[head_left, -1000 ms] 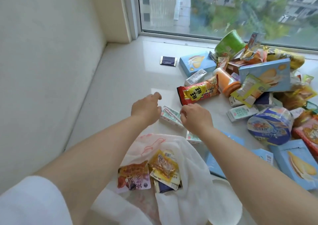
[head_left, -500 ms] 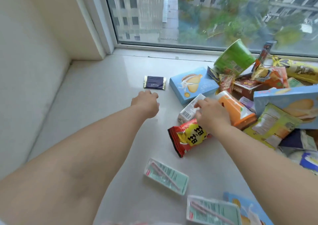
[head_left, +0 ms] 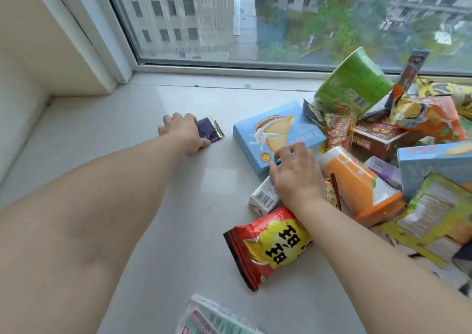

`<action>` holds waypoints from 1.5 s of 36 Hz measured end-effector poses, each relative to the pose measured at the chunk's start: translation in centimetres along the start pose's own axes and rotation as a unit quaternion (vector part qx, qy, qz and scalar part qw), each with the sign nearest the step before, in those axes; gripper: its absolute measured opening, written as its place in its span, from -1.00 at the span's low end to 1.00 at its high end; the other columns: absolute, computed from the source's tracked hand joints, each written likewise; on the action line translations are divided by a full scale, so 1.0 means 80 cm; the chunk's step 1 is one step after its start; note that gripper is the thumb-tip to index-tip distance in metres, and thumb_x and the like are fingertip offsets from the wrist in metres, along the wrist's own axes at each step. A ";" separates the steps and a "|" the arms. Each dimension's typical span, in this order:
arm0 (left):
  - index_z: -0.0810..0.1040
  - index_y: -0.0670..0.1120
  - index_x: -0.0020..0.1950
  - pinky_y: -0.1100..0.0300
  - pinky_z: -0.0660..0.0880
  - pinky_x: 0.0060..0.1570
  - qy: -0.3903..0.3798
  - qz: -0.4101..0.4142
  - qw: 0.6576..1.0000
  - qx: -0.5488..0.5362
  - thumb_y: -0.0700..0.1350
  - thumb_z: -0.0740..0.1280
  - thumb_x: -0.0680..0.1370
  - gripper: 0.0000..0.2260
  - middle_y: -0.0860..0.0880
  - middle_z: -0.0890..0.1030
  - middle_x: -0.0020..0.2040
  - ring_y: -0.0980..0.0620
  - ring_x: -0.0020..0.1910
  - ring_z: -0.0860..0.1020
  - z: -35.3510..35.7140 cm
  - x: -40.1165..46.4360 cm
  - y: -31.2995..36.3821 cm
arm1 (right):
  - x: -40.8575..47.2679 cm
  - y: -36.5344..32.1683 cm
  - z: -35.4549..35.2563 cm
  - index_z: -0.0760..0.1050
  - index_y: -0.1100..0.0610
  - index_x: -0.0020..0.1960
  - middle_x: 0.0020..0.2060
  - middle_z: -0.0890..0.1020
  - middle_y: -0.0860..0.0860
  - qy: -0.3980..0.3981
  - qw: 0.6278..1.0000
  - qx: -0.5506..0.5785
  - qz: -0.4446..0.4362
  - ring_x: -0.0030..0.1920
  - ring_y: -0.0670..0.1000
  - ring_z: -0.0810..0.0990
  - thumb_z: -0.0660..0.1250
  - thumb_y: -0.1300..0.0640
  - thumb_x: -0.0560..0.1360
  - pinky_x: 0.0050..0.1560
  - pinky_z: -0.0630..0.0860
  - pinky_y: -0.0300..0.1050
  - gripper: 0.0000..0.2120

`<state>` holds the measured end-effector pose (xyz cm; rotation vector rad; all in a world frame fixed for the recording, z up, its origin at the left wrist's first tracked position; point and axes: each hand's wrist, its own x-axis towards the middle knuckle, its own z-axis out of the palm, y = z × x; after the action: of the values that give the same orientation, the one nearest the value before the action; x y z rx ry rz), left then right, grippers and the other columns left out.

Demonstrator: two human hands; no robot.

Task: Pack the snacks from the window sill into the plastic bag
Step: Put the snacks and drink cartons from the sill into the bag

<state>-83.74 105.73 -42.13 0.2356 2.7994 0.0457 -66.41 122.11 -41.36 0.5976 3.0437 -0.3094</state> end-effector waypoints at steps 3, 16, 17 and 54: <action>0.48 -0.05 0.20 0.08 0.30 0.03 0.004 -0.035 0.999 0.028 0.22 0.35 0.44 -0.54 -0.11 0.51 0.14 -0.14 0.21 0.36 -0.006 -0.009 -0.002 | -0.002 -0.002 -0.004 0.36 0.11 0.28 0.20 0.36 0.12 -0.022 0.999 -0.026 -0.007 0.16 0.14 0.33 0.06 -0.06 0.60 0.15 0.31 -0.01 -0.64; 0.60 -0.08 0.12 0.14 0.46 0.02 -0.010 0.113 0.950 -0.292 0.04 0.25 0.55 -0.73 -0.09 0.63 0.04 -0.10 0.07 0.55 -0.068 -0.053 0.188 | 0.045 0.107 -0.100 0.37 0.20 0.27 0.23 0.41 0.16 0.057 0.988 -0.095 0.108 0.25 0.18 0.33 0.16 0.12 0.52 0.22 0.30 0.01 -0.65; 0.60 -0.07 0.11 0.15 0.45 0.01 -0.022 0.122 0.954 -0.273 0.05 0.25 0.55 -0.72 -0.09 0.63 0.04 -0.10 0.07 0.55 -0.064 -0.053 0.206 | 0.053 0.118 -0.104 0.37 0.22 0.28 0.25 0.41 0.17 0.047 0.985 -0.112 0.124 0.27 0.17 0.31 0.15 0.11 0.53 0.24 0.29 0.01 -0.64; 0.54 -0.06 0.19 0.07 0.49 0.02 0.019 0.134 0.912 -0.387 0.04 0.38 0.49 -0.69 -0.10 0.64 0.02 -0.11 0.01 0.58 -0.065 -0.103 0.331 | -0.023 0.216 -0.198 0.40 0.15 0.24 0.18 0.47 0.10 -0.009 0.990 0.024 0.141 0.23 0.14 0.40 0.17 0.00 0.57 0.16 0.37 0.03 -0.68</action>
<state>-73.60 130.40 -33.04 0.4067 2.5184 1.1934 -57.99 140.22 -29.01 1.0059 2.8877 -0.3756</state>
